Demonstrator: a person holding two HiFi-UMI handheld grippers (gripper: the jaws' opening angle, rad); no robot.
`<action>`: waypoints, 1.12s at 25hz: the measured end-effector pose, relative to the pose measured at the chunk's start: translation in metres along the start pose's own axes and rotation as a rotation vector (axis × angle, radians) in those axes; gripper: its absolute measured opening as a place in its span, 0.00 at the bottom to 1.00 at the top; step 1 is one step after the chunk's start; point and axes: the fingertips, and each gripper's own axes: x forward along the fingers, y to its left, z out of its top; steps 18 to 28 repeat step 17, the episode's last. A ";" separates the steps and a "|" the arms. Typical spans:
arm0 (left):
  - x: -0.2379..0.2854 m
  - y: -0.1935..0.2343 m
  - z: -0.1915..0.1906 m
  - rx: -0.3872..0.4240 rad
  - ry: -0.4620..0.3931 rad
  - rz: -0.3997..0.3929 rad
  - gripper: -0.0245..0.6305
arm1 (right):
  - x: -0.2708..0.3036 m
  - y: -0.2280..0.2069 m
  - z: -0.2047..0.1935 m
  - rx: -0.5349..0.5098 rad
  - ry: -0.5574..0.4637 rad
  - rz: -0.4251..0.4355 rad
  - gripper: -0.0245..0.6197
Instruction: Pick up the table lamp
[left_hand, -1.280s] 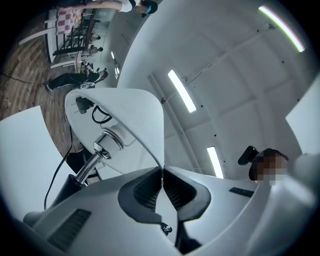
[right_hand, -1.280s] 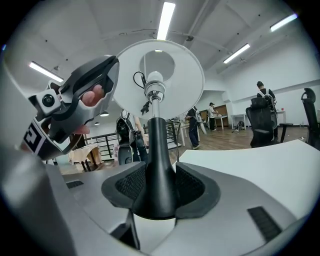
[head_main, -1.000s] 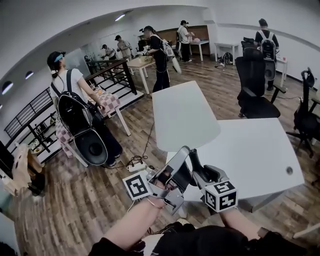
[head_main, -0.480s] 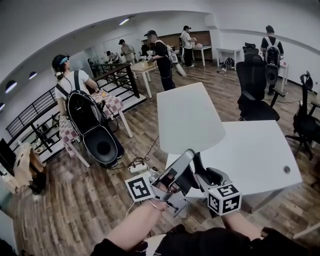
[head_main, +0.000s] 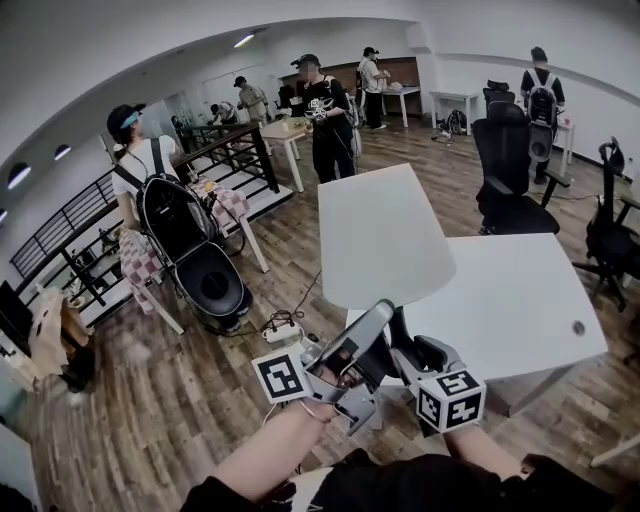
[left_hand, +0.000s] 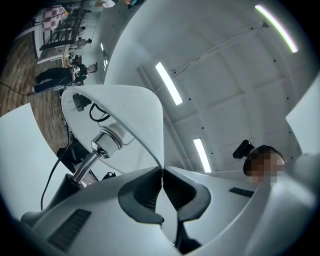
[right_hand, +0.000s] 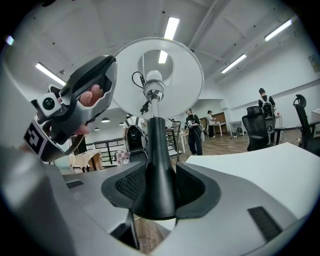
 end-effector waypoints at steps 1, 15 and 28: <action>-0.002 -0.001 0.001 -0.002 0.007 -0.001 0.07 | 0.000 0.003 0.000 0.005 0.000 -0.003 0.35; -0.027 -0.006 0.026 -0.016 0.026 -0.032 0.07 | 0.017 0.030 0.001 0.002 -0.005 -0.034 0.35; -0.027 -0.003 0.027 -0.016 0.028 -0.036 0.07 | 0.020 0.028 0.000 0.002 -0.006 -0.037 0.35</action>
